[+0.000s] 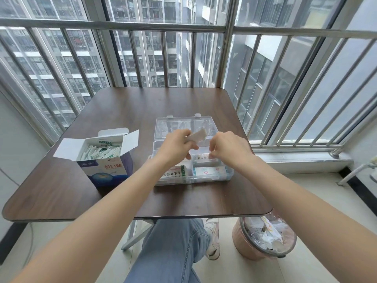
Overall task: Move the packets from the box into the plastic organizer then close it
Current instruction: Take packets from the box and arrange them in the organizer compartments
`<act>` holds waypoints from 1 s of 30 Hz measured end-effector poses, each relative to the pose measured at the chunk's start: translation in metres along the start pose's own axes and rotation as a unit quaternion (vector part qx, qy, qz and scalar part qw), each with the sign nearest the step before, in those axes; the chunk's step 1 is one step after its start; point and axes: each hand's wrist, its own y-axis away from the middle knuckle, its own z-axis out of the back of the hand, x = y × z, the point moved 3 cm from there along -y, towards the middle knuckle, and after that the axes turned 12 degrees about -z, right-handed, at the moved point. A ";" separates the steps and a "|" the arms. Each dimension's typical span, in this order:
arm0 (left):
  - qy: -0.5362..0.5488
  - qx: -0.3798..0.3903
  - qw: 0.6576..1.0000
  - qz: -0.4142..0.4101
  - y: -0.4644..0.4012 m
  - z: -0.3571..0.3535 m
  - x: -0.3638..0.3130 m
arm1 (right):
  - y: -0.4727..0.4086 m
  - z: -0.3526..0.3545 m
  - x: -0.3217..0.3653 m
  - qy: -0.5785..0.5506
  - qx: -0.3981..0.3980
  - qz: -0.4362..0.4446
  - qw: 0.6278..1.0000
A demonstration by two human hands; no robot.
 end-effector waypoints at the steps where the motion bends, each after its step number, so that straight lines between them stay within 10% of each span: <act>1: 0.046 -0.015 0.999 0.008 0.002 0.002 0.000 | -0.001 0.002 -0.004 -0.061 0.011 -0.007 0.998; 7: 0.227 0.017 0.973 0.035 0.012 0.005 -0.003 | 0.011 0.014 -0.012 -0.487 0.134 -0.005 0.863; 30: 0.305 -0.026 0.950 0.060 0.021 0.010 -0.013 | 0.019 0.005 -0.018 -0.580 0.095 -0.064 0.807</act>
